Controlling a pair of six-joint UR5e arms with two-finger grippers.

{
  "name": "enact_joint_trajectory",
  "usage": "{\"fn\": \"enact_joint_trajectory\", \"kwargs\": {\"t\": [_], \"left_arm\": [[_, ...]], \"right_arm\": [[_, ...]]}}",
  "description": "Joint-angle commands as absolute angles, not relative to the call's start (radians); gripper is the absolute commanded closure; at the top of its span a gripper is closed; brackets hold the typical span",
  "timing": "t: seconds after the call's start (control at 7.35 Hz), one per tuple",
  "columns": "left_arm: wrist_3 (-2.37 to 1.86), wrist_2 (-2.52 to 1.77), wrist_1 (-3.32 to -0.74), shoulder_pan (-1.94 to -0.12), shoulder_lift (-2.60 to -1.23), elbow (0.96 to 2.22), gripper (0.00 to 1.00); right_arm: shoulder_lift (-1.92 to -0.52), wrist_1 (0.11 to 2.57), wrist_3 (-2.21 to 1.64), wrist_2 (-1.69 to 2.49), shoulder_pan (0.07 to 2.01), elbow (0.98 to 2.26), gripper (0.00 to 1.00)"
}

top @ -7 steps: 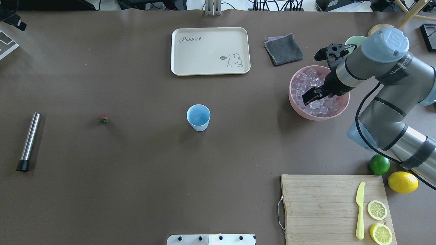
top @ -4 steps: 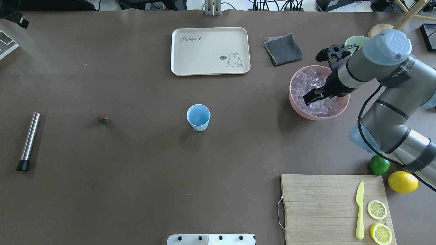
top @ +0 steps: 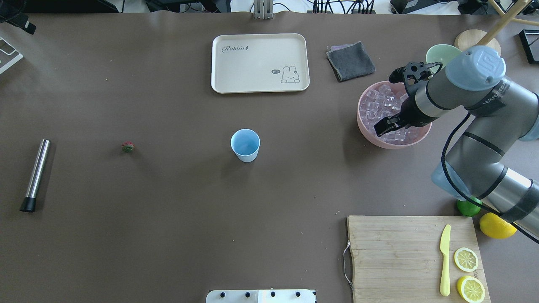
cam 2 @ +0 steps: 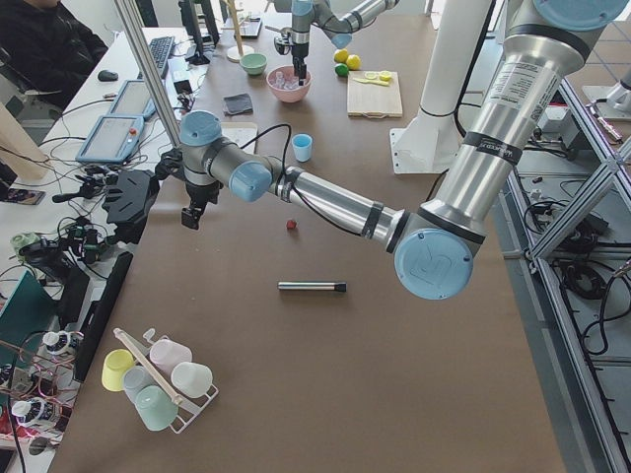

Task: Mash ice and strawberries in cup
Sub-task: 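Lower the right gripper into the bowl and grasp an ice cube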

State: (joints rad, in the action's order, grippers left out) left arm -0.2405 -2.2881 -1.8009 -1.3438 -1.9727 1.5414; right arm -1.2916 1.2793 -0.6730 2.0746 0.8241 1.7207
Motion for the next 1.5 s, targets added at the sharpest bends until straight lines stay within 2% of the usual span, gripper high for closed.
{"fn": "enact_joint_trajectory", "kwargs": {"t": [0.0, 0.27, 0.68, 0.82, 1.22, 1.36], "left_arm": [[-0.239, -2.286, -1.801, -1.342, -1.971, 1.540, 0.03], [-0.239, -2.284, -1.802, -1.342, -1.968, 1.540, 0.03], [-0.239, -2.286, -1.804, -1.342, -1.963, 1.542, 0.03], [-0.239, -2.286, -1.805, -1.341, -1.963, 1.542, 0.03], [-0.239, -2.284, -1.807, -1.333, -1.971, 1.534, 0.03], [-0.239, -2.284, -1.807, -1.333, -1.971, 1.535, 0.03]], "right_arm": [[-1.292, 1.278, -0.689, 2.065, 0.808, 1.721, 0.19], [-1.293, 1.278, -0.686, 2.057, 0.808, 1.718, 0.39], [-1.293, 1.278, -0.686, 2.057, 0.810, 1.727, 0.60], [-1.293, 1.278, -0.686, 2.057, 0.811, 1.727, 0.70], [-1.293, 1.278, -0.678, 2.054, 0.811, 1.724, 0.82], [-1.289, 1.278, -0.673, 2.060, 0.828, 1.735, 0.93]]}}
